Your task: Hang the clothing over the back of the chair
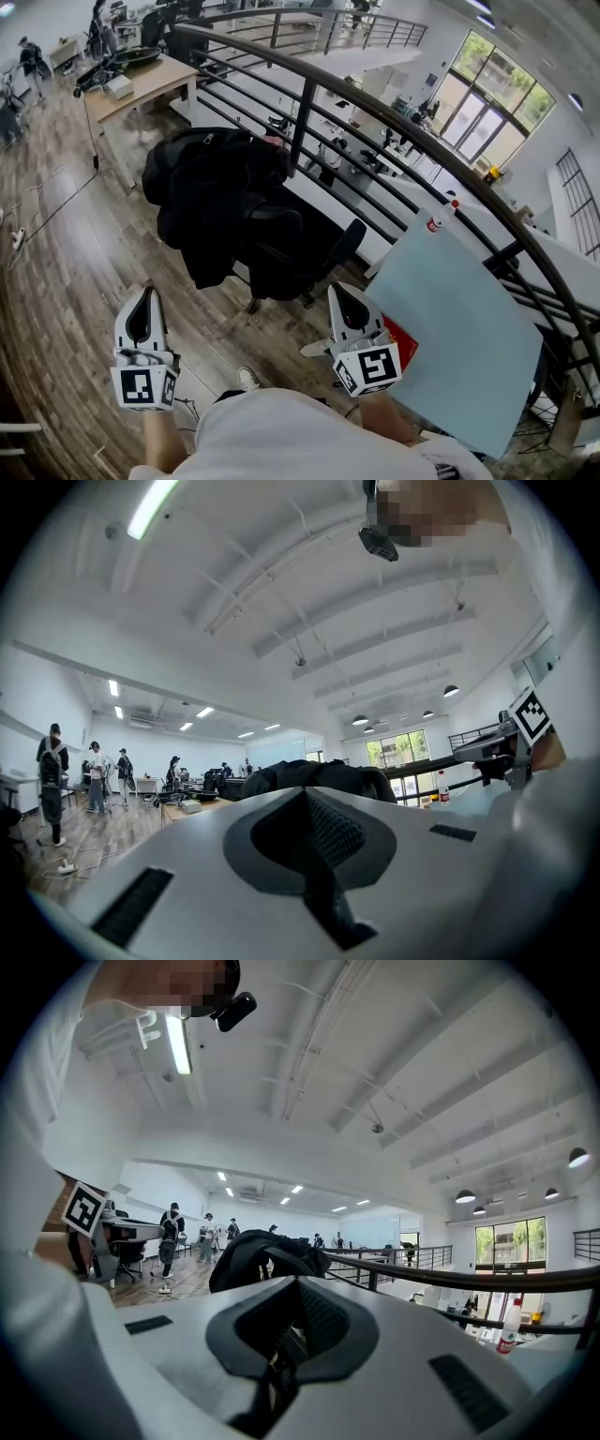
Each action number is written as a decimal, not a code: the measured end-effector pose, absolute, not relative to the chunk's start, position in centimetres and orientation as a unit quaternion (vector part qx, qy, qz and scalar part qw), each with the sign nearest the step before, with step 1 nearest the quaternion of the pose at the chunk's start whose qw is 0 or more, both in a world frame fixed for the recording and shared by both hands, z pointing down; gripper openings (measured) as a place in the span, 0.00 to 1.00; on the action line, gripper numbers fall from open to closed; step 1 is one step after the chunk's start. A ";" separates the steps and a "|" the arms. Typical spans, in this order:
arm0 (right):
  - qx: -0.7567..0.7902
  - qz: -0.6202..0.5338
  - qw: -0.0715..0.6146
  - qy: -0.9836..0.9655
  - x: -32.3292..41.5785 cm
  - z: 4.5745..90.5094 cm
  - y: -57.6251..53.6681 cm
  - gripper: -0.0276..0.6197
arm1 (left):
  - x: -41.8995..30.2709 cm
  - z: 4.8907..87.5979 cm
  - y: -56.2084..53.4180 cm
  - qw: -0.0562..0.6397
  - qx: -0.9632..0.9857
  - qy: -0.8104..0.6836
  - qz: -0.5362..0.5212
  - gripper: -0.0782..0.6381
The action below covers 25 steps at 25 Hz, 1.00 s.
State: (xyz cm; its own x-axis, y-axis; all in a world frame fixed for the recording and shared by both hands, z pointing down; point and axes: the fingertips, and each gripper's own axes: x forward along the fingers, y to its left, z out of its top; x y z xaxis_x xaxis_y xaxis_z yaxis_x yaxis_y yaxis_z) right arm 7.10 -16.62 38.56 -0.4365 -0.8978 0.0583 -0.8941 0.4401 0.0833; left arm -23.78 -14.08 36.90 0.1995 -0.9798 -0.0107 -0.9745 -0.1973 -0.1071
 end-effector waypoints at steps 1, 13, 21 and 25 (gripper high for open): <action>0.529 -0.020 0.047 -0.847 7.1 38.6 -16.6 0.07 | -23.6 36.8 -14.1 0.046 -0.774 0.631 -0.029 0.14; 0.535 -0.018 0.046 -0.843 8.5 38.6 -15.4 0.07 | -21.4 36.3 -13.8 0.049 -0.788 0.614 -0.021 0.14; 0.526 -0.017 0.043 -0.849 8.1 38.6 -15.1 0.07 | -20.9 36.3 -13.6 0.049 -0.790 0.611 -0.018 0.14; 0.520 -0.020 0.041 -0.853 7.9 38.5 -15.2 0.07 | -20.8 36.2 -13.2 0.048 -0.790 0.611 -0.011 0.14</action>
State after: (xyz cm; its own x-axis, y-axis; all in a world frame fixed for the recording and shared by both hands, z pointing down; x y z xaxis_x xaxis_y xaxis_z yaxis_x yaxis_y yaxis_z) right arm 7.87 -15.19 38.45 -0.4563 -0.8884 0.0496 -0.8852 0.4589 0.0760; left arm -20.82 -13.17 36.21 0.2539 -0.9664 -0.0402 -0.9642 -0.2497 -0.0890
